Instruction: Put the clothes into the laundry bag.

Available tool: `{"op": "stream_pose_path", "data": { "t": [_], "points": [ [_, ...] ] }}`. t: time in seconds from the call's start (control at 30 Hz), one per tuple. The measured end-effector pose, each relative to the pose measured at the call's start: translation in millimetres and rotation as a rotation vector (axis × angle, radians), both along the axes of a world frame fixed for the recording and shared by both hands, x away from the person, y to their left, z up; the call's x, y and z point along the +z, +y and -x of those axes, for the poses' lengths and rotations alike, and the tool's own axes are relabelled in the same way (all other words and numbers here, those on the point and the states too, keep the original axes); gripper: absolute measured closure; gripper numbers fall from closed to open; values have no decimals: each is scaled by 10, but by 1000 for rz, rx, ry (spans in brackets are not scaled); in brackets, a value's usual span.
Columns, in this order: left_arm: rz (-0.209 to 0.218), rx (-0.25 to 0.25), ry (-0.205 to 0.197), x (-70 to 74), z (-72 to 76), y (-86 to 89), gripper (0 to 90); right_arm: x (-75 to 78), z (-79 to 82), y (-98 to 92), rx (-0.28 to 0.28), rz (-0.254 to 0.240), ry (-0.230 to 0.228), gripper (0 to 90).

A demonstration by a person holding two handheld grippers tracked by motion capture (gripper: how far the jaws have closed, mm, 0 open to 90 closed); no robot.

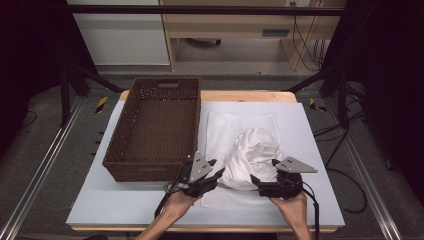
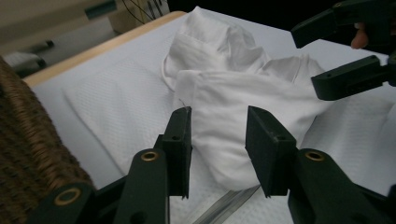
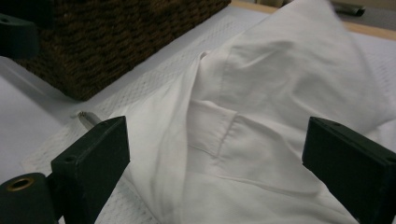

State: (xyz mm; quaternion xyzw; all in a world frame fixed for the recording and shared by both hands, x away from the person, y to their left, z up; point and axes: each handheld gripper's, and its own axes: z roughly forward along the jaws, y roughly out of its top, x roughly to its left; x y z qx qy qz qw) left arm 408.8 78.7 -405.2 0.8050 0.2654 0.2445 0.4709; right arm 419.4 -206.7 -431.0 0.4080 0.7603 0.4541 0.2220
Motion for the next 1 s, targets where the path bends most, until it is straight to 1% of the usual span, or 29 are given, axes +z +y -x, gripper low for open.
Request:
{"op": "stream_pose_path", "data": {
  "t": [0.03, 0.07, 0.1, 0.13, 0.17, 0.2, 0.27, 0.3, 0.4, 0.43, 0.47, 0.5, 0.53, 0.57, 0.6, 0.67, 0.7, 0.73, 0.77, 0.8, 0.87, 0.9, 0.93, 0.97, 1.0],
  "points": [
    [-3, 5, -6, -34, 33, 50, 634, -21, -21, 51, 5, 9, 8, 78],
    [-3, 5, -6, -34, 33, 50, 634, -21, -21, 51, 5, 9, 8, 78],
    [-7, 8, 0, -73, 61, 92, 634, -41, -43, 93, 10, 14, 16, 80],
    [-27, 14, 44, -158, 103, 158, 657, -90, -94, 152, 5, 19, 25, 94],
    [-27, 14, 44, -158, 103, 158, 670, -90, -94, 152, 5, 19, 25, 94],
    [-53, 10, 75, -201, 116, 173, 670, -119, -124, 169, 1, 19, 34, 102],
    [-101, 0, 120, -306, 136, 181, 684, -184, -182, 191, -2, 11, 56, 125],
    [-112, -6, 140, -364, 138, 182, 702, -220, -206, 199, -4, 15, 64, 134],
    [-101, -18, 180, -528, 133, 164, 753, -333, -240, 214, -11, 14, 88, 188],
    [-90, -24, 190, -571, 127, 161, 787, -390, -247, 214, -9, 28, 92, 228],
    [-74, -30, 211, -606, 118, 154, 787, -390, -247, 214, -9, 28, 92, 228],
    [-68, -39, 229, -626, 108, 139, 819, -419, -251, 213, -13, 32, 97, 260],
    [-69, -41, 238, -654, 93, 113, 829, -427, -256, 218, -14, 39, 96, 274],
    [-69, -41, 238, -654, 93, 113, 848, -440, -264, 226, -19, 52, 97, 290],
    [-55, -52, 254, -673, 82, 102, 848, -440, -264, 226, -19, 52, 97, 290],
    [-69, -53, 264, -721, 75, 61, 868, -470, -273, 251, -30, 82, 106, 325],
    [-67, -61, 277, -738, 70, 53, 881, -481, -274, 266, -38, 99, 105, 350],
    [-73, -67, 292, -762, 67, 39, 885, -483, -274, 267, -38, 106, 100, 371],
    [-88, -63, 290, -793, 69, 21, 893, -481, -271, 264, -40, 110, 102, 398],
    [-89, -64, 280, -807, 74, 18, 894, -479, -269, 255, -47, 107, 104, 430],
    [-91, -65, 285, -801, 71, 14, 894, -478, -269, 237, -52, 86, 113, 493],
    [-92, -66, 285, -801, 72, 15, 894, -472, -276, 199, -51, 66, 118, 578],
    [-91, -67, 282, -805, 74, 18, 894, -472, -276, 199, -51, 66, 118, 578],
    [-91, -65, 281, -807, 79, 15, 894, -457, -278, 163, -51, 47, 123, 700],
    [-91, -65, 281, -807, 79, 15, 894, -457, -278, 163, -51, 47, 123, 700]
  ]
}}
